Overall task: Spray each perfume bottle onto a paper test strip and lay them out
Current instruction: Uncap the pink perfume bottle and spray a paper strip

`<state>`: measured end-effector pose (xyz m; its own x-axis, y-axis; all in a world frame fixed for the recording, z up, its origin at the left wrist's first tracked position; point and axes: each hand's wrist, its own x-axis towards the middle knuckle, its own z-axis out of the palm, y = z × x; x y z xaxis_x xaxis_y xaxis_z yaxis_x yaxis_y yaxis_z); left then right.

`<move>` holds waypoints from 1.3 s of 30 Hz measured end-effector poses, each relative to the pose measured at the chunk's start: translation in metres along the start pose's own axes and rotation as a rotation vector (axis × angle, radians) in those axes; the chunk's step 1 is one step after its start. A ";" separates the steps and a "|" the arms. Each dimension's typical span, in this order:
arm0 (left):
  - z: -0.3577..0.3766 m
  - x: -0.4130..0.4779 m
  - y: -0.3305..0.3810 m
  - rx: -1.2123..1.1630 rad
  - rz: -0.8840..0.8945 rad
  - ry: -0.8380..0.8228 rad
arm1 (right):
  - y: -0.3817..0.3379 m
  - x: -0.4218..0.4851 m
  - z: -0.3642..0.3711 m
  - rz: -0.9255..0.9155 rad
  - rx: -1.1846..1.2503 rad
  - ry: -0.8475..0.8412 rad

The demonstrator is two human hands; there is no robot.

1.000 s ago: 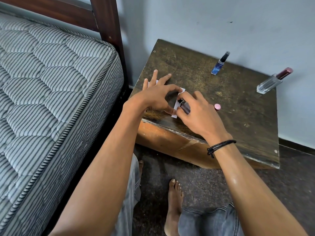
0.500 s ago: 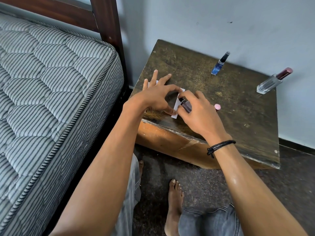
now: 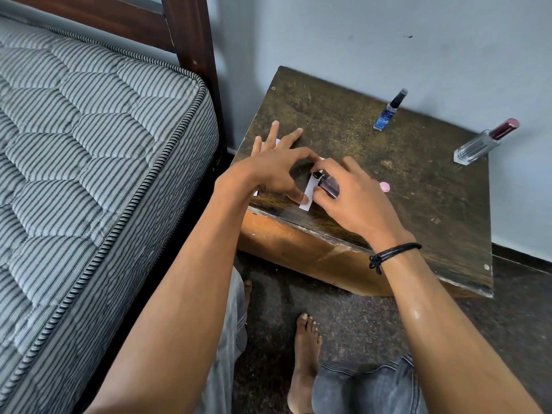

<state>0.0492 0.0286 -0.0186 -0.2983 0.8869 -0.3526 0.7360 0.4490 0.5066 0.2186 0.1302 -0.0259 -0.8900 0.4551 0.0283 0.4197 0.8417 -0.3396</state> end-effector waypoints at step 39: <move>-0.005 -0.005 0.001 -0.039 -0.009 0.014 | 0.000 -0.003 -0.039 0.217 0.573 0.005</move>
<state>0.0484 0.0249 -0.0122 -0.3133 0.8843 -0.3463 0.7095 0.4604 0.5336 0.2281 0.1405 0.0103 -0.7935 0.6013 -0.0942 0.4272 0.4400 -0.7899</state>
